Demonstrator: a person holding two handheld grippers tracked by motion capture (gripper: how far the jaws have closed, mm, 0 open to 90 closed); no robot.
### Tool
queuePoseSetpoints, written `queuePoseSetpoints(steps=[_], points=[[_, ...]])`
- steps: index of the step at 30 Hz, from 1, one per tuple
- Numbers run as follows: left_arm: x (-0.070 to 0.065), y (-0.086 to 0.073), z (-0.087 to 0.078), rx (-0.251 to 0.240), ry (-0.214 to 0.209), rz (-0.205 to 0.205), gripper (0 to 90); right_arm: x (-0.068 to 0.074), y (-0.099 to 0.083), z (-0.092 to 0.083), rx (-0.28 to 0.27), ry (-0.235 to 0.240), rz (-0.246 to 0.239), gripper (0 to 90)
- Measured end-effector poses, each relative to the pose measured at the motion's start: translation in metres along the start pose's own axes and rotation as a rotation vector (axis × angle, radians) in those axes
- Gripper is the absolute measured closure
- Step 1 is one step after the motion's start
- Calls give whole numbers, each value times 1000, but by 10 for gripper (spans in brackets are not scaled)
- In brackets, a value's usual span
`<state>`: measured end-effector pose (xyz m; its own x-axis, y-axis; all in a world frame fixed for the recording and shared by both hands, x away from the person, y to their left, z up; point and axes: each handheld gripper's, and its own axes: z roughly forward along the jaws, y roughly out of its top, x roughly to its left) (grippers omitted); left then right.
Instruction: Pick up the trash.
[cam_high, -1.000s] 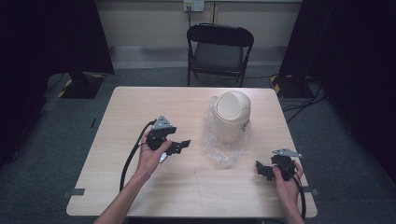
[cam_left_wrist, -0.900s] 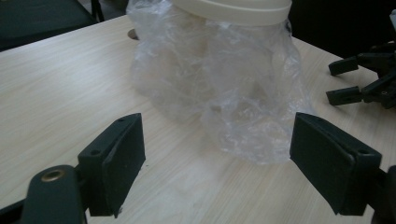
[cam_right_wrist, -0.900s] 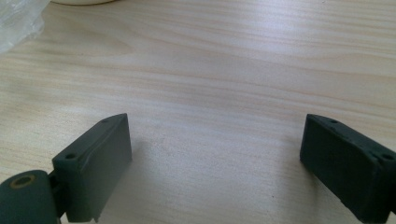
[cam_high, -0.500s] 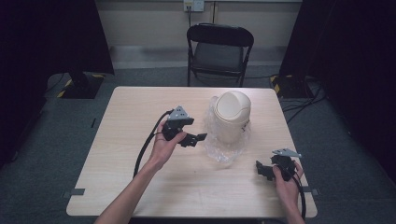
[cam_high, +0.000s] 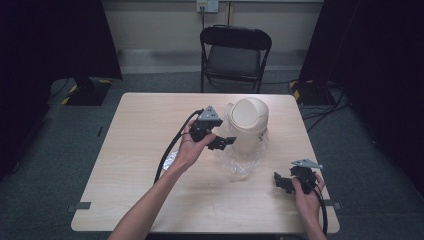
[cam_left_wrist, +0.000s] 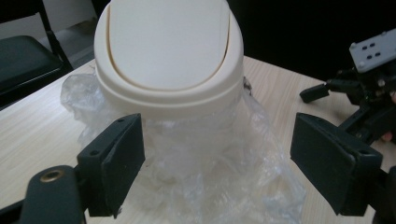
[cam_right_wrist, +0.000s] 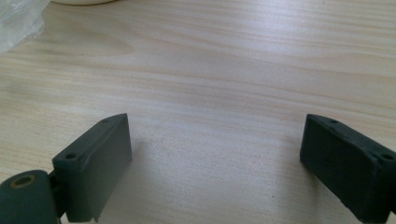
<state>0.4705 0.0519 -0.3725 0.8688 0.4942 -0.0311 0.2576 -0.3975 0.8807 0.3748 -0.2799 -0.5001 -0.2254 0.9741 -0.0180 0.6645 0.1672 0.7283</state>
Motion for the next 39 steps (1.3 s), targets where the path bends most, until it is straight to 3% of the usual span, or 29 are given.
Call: queuePoseSetpoints(steps=[5,8,11,14,17,22,24,27,31,35,39], points=[[-1,11,12,1,-23,17,173,0,0,0,-1,-1,2,82],[1,16,17,-8,-29,1,173,0,0,0,0,0,0,81],[3,20,20,-32,-64,-37,172,0,0,0,0,1,-1,81],[2,23,27,-18,-72,-17,171,0,0,0,0,0,1,81],[5,27,36,-14,-93,-31,169,0,0,0,1,1,-1,81],[5,29,53,29,-84,-12,161,0,0,0,0,2,-1,82],[4,30,59,53,-44,-9,162,0,0,0,0,2,-1,82],[5,30,70,69,-53,-15,155,0,0,0,0,2,-1,82],[5,28,78,100,-48,10,163,0,0,0,1,2,-2,82],[6,26,84,84,-63,0,162,0,0,0,0,2,-1,82],[4,25,92,126,-66,58,165,0,0,0,0,1,-2,82]])
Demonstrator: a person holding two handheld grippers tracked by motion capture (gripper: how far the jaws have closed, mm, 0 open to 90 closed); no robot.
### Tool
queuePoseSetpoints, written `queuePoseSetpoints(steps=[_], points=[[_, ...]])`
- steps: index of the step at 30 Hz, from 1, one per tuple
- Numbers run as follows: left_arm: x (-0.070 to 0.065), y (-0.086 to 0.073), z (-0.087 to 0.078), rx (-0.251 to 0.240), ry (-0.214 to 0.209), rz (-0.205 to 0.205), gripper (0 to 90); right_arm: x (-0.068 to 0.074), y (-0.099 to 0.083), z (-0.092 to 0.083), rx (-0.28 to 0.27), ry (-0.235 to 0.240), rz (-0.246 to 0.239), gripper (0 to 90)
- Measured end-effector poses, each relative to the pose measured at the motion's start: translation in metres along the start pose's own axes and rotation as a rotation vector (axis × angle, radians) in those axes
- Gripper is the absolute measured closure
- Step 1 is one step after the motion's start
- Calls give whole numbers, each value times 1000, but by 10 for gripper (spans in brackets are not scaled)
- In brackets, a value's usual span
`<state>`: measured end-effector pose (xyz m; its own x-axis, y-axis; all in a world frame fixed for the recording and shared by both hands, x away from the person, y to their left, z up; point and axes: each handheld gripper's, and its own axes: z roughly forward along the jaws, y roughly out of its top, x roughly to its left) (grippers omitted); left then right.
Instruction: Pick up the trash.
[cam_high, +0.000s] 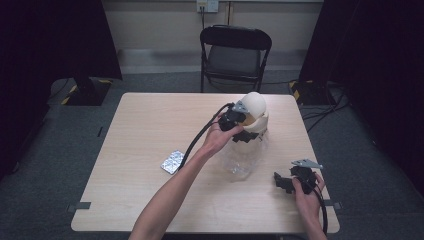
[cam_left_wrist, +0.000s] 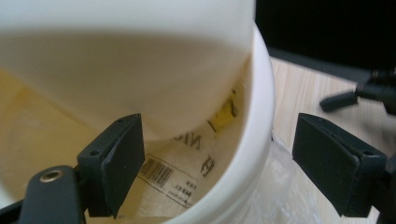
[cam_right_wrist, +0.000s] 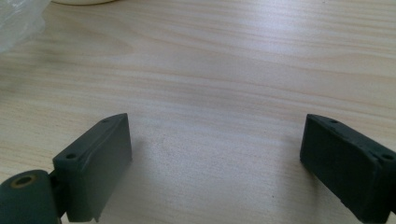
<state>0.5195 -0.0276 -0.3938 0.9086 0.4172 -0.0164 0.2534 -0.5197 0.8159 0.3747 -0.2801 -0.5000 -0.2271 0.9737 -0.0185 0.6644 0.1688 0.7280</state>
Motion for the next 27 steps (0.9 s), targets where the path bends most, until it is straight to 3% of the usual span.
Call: queuePoseSetpoints(steps=[5,8,12,14,17,22,27], points=[[0,-3,8,-30,-12,7,157,0,0,0,0,0,0,82],[5,-3,3,-80,-38,-52,175,0,0,0,0,1,-1,83],[10,0,-18,-115,-4,-67,177,0,0,0,0,1,0,83],[10,0,-30,-137,-7,-73,178,0,0,0,0,3,0,83],[11,-5,-49,-127,13,-46,178,0,0,0,-1,4,0,83],[16,-25,-77,-122,14,-101,178,0,0,0,0,1,1,82],[21,-50,-99,-114,47,-108,178,0,0,0,-1,1,3,81]])
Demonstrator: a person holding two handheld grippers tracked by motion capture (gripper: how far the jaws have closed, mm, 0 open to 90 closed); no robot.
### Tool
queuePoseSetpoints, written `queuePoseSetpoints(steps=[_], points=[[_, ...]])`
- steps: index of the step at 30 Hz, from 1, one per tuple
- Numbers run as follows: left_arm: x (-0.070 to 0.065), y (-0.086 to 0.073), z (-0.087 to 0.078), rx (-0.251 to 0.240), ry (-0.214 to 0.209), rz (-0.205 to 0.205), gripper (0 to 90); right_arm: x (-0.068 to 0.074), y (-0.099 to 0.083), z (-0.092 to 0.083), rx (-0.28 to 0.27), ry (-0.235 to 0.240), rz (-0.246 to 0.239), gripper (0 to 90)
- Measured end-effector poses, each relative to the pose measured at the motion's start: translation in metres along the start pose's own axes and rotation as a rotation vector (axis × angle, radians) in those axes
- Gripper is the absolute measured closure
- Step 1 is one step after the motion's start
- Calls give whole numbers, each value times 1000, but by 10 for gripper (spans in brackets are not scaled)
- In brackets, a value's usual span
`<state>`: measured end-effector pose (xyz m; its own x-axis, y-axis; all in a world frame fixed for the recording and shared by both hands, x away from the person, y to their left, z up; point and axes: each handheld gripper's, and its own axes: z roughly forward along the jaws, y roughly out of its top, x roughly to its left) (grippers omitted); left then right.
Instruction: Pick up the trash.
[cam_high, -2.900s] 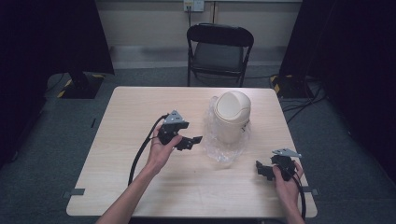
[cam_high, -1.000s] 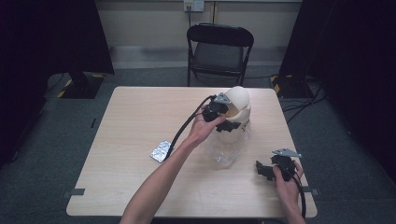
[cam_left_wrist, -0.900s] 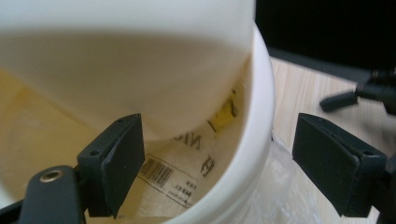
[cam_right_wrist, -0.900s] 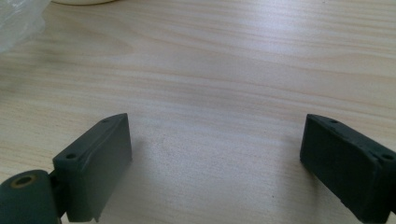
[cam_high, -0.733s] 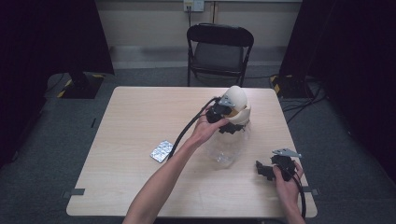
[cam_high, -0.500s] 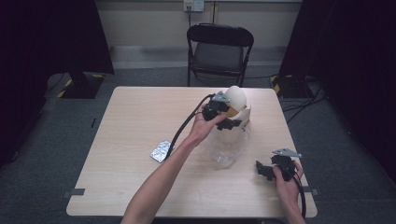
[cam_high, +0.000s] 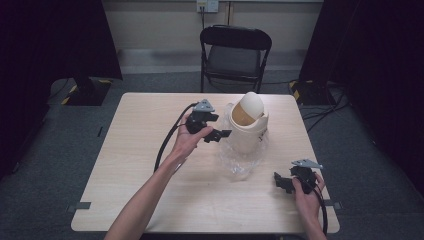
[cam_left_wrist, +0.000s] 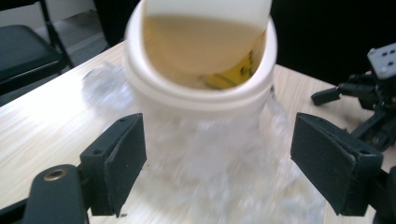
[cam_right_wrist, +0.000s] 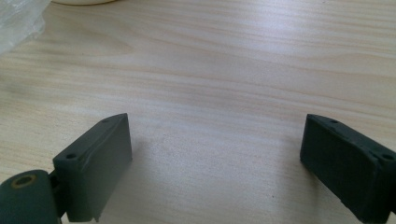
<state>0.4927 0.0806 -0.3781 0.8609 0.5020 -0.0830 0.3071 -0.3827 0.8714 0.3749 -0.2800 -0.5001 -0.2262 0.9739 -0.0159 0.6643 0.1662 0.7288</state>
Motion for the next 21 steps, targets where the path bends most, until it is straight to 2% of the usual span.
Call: queuePoseSetpoints(steps=[5,8,11,16,18,20,21], points=[[6,-19,-26,7,53,-19,181,0,0,0,0,0,0,81],[8,-32,-41,16,64,-28,183,0,0,0,0,0,1,81],[10,-45,-55,12,94,-41,182,0,0,0,1,0,0,80],[11,-69,-73,39,129,-51,180,0,1,1,-1,3,-5,80],[11,-78,-80,41,136,-70,186,0,1,1,0,3,-5,80],[12,-86,-87,42,172,-80,194,0,1,1,0,3,-5,80],[13,-89,-90,42,177,-85,195,0,1,1,0,3,-5,80]])
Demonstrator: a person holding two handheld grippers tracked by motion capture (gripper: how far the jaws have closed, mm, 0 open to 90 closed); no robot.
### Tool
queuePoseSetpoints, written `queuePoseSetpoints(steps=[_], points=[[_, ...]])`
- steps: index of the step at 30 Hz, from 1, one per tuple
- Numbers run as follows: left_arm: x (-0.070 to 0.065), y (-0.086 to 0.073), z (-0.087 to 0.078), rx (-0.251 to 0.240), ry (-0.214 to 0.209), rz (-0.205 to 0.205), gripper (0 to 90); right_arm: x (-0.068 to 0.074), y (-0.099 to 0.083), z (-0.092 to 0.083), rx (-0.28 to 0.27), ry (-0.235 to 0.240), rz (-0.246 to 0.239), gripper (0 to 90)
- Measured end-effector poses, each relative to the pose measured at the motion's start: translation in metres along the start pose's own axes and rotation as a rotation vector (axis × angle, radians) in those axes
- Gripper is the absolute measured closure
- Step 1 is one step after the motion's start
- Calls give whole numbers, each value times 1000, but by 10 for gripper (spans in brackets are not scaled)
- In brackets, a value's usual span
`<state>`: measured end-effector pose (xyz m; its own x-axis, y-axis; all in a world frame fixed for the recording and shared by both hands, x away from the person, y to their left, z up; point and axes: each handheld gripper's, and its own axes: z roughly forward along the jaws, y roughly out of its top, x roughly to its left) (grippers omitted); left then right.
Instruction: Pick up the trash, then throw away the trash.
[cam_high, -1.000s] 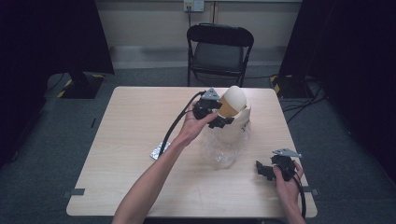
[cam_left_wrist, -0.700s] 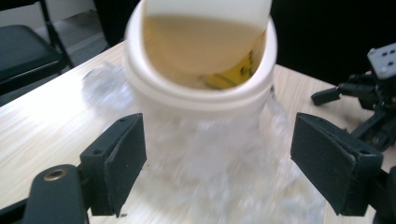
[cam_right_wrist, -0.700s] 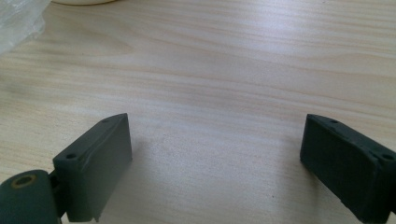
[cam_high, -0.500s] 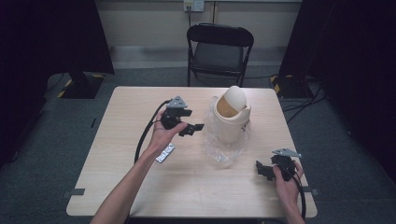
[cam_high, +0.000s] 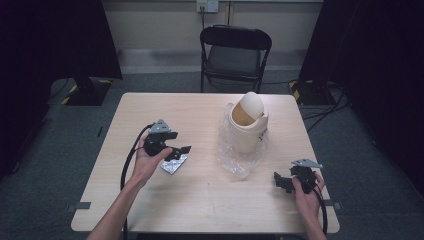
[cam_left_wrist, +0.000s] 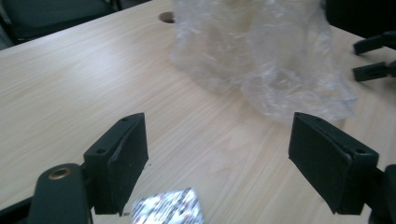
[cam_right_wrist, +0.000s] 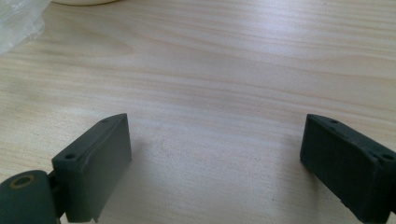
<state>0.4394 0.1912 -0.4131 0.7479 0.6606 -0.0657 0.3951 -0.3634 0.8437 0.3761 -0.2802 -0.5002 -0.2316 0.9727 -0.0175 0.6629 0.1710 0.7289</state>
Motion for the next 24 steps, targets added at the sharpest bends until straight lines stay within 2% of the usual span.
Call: queuePoseSetpoints(steps=[3,4,5,7,10,12,14,18,20,21,22,24], points=[[2,-7,-9,25,20,7,194,0,0,0,0,0,0,80],[2,-11,-12,13,30,0,194,0,0,0,0,0,0,80],[2,-14,-15,22,37,2,197,0,0,0,0,0,0,80],[4,-23,-19,38,48,-21,191,0,0,0,0,0,0,80],[8,-36,-21,64,64,-29,189,0,0,0,0,0,0,80],[11,-45,-23,77,52,-53,184,0,0,0,0,0,0,80],[11,-53,-24,90,51,-60,184,0,0,0,0,0,0,80],[12,-64,-22,148,24,-77,176,0,0,0,0,0,0,80],[9,-69,-21,145,47,-67,185,0,0,0,0,0,0,80],[8,-71,-20,150,33,-78,192,0,0,0,0,0,0,80],[8,-73,-18,174,23,-74,202,0,0,0,0,0,0,80],[7,-76,-13,172,46,-58,196,0,0,0,0,0,0,80]])
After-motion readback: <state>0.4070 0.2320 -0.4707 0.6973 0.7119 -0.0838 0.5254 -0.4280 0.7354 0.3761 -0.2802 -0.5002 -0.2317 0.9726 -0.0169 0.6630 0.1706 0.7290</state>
